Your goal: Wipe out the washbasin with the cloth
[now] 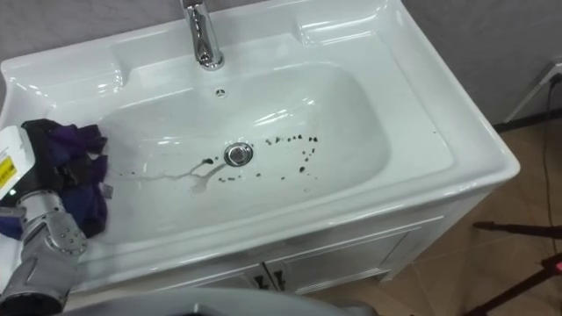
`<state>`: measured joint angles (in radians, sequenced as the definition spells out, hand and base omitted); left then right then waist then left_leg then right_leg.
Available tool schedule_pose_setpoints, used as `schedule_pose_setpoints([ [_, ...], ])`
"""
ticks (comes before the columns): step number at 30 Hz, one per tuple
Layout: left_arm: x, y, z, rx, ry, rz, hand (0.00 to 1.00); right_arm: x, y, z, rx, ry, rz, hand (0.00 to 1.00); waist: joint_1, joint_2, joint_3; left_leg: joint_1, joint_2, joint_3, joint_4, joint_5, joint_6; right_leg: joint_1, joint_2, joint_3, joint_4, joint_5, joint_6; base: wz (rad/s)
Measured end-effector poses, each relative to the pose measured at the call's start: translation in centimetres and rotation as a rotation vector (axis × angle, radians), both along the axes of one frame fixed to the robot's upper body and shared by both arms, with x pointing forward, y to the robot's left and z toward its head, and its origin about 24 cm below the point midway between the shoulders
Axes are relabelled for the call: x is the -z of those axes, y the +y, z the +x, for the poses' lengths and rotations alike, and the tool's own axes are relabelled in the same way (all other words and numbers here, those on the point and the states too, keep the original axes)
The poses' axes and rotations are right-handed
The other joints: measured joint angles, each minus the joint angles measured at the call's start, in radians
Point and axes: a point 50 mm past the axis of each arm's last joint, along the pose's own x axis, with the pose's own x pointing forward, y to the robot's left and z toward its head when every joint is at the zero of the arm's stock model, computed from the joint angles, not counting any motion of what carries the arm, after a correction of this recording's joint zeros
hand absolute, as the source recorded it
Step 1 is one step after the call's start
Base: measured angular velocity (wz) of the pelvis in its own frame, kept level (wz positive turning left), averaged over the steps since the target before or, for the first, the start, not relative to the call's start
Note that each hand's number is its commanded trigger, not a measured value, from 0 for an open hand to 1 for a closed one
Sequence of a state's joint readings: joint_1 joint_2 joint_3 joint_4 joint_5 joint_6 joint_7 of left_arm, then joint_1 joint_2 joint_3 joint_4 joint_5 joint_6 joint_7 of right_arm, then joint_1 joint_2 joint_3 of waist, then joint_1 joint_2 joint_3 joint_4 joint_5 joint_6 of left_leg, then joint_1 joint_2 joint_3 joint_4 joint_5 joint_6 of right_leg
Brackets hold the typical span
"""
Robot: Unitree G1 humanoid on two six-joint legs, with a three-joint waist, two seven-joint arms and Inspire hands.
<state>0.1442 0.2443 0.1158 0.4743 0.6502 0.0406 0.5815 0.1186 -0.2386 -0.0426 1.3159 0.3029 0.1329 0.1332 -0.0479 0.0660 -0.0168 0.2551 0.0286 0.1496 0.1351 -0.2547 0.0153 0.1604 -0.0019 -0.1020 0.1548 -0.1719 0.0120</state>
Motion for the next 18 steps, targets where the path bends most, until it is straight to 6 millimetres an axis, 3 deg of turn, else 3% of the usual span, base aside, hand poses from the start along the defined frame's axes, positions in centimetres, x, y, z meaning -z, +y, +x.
schedule_pose_setpoints([
  [18,-0.08,-0.31,0.18,-0.004,-0.035,-0.042,1.0,0.17,0.54,0.33,0.1,-0.048,0.008,0.0,0.001,-0.012,-0.0009,-0.001,0.0,-0.001,-0.001,0.0,0.0,0.004,-0.001,-0.004,-0.003,-0.001,0.001,0.01],
])
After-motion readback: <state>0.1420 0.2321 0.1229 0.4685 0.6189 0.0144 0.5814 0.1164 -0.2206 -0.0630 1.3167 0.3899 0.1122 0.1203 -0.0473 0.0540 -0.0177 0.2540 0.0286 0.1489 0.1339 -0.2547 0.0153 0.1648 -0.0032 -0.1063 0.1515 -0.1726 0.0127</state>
